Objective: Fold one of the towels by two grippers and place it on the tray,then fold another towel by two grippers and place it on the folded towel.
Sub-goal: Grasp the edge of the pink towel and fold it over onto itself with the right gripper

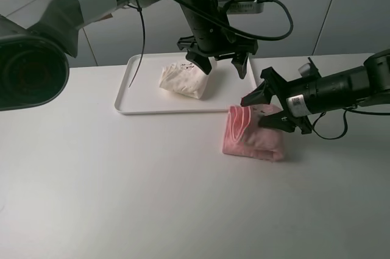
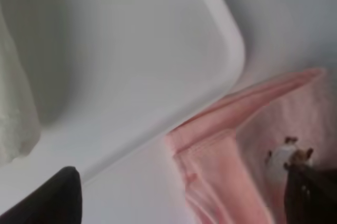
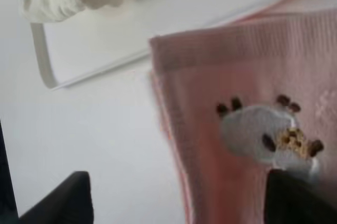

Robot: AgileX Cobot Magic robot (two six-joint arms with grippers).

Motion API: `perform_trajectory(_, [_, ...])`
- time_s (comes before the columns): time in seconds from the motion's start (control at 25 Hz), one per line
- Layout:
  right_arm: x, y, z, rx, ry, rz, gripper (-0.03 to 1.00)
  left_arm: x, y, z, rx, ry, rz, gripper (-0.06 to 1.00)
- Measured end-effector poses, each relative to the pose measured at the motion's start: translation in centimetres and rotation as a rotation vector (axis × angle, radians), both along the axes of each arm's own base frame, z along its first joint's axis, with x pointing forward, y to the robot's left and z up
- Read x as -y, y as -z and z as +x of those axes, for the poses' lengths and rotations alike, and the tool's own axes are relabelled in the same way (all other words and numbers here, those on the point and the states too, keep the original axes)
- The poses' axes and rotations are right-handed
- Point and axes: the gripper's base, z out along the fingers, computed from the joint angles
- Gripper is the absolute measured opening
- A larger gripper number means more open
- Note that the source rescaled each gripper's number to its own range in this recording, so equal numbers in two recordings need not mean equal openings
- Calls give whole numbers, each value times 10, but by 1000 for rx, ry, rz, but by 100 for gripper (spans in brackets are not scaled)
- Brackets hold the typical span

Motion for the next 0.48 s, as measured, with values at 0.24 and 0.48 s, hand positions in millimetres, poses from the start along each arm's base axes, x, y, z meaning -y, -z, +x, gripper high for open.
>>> perform_trajectory(0.24, [-3,0,-1,17,-21,-5,61,-1,0,1,2,3,1,99])
perform_trajectory(0.48, [6,-5,-1,43,-46,-37,64,-8,0,6,0,-11,1,99])
